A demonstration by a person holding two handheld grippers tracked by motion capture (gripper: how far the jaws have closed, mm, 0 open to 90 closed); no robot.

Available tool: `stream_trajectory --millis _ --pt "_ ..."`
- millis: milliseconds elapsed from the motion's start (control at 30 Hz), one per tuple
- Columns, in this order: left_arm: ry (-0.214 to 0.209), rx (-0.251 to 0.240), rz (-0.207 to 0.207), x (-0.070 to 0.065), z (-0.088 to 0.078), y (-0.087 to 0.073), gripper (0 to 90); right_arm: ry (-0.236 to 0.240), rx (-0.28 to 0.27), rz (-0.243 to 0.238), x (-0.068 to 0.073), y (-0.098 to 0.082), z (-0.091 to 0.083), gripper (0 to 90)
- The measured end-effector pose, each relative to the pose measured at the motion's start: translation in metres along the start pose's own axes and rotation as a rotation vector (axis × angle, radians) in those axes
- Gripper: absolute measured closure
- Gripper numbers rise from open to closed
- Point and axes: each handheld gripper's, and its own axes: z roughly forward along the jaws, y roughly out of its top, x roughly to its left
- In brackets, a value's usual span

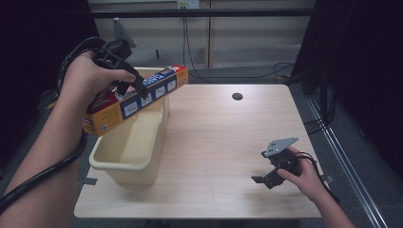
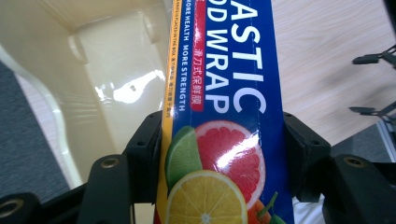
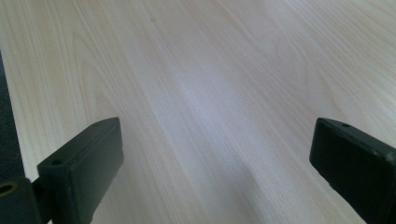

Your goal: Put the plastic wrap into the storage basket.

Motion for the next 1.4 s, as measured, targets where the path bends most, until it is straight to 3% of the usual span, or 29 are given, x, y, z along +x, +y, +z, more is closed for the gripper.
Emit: stream_trajectory --millis 167,533,700,767,867,1400 --pt "0.009 0.002 0.010 0.004 -0.004 -0.001 40.9 -0.002 0.002 -0.005 0.001 0.000 0.000 2.9" --pt "0.031 -0.038 -0.028 0.010 -0.011 -0.004 40.9 0.013 0.006 -0.005 0.001 0.000 0.002 2.9" --pt "0.040 -0.033 -0.033 0.013 -0.011 -0.006 40.9 0.003 0.004 -0.007 0.001 0.000 0.001 2.9" --pt "0.050 -0.046 -0.064 0.013 -0.010 -0.007 40.8 0.001 0.005 -0.006 0.001 0.000 0.001 2.9" --pt "0.068 -0.047 -0.074 0.018 -0.010 -0.009 40.9 0.002 0.002 -0.010 0.001 0.000 0.001 3.0" --pt "0.083 -0.046 -0.171 0.035 -0.008 -0.022 40.8 0.000 -0.001 -0.021 0.001 0.001 0.002 2.9"
